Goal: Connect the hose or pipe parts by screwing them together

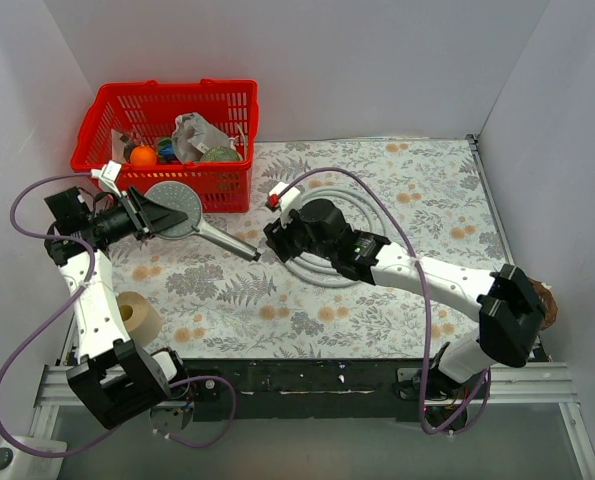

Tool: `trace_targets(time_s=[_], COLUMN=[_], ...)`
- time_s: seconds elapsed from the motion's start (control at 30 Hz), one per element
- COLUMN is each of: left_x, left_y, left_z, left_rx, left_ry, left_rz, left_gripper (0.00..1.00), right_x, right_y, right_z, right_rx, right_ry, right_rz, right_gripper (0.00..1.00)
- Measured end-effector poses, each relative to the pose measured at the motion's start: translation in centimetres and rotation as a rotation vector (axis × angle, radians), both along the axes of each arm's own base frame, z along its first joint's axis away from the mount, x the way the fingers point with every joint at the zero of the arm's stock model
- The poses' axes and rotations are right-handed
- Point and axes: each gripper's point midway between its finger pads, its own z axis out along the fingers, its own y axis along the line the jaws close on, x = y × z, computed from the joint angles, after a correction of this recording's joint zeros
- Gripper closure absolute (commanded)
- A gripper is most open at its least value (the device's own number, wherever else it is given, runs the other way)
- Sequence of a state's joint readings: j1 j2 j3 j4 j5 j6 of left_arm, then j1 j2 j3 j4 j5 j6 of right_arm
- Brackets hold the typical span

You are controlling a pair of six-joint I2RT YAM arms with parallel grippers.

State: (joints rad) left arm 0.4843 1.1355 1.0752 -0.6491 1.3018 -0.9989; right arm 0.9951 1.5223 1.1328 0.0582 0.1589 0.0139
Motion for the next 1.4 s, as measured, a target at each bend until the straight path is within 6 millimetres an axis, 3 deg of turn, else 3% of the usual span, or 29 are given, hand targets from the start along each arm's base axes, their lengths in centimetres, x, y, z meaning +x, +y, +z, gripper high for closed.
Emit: trace_targets(time_s=[0.33,0.47,0.6,0.7,0.87,1.07,1.17,1.2,1.3,1.4], left_x=[-1.2,-1.6,-1.5,-1.3,-1.1,-1.0,-1.1,-1.2,-1.2,-0.9], left_y=[-3.1,-5.3,-6.0,-6.1,-6.0,-6.1,-6.2,-6.3,-6.2,-6.0], left_z=[-0.3,-0.2,-0.2,-0.2,-0.3,0.1,0.3,0.3,0.4,0.8], left_rx=[0.087,0.117,0.126,0.128,0.13,0.117,0.109,0.106,0.111,0.112], left_ry=[-0.02,-0.026,-0.02,-0.014,-0.004,-0.001,-0.001,0.0,-0.005,-0.017], left_rz=[-0.066,-0.114,-0.112,-0.101,-0.085,-0.079,-0.082,-0.084,-0.076,-0.054], left_gripper=[1.0,1.0,1.0,1.0,1.0,1.0,1.0,1.0,0.91,0.77], right_x=[-6.0,-7.1,-7.8,-8.6,-10.3,-9.7,-9.4,-9.3,-7.5,-7.0], right_y=[0.6,1.0,1.9,3.0,4.8,5.2,5.2,5.2,4.6,4.8], right_z=[5.7,7.0,8.4,8.0,5.0,3.2,2.7,2.7,2.7,3.2], right_rx=[-0.046,-0.037,-0.006,-0.008,-0.058,-0.096,-0.106,-0.107,-0.089,-0.058], right_ry=[-0.137,-0.147,-0.145,-0.134,-0.079,-0.055,-0.046,-0.044,-0.007,0.011], right_rz=[0.333,0.393,0.435,0.464,0.505,0.462,0.443,0.438,0.315,0.285], right_gripper=[0.19,0.16,0.12,0.11,0.13,0.29,0.52,0.68,0.98,0.99])
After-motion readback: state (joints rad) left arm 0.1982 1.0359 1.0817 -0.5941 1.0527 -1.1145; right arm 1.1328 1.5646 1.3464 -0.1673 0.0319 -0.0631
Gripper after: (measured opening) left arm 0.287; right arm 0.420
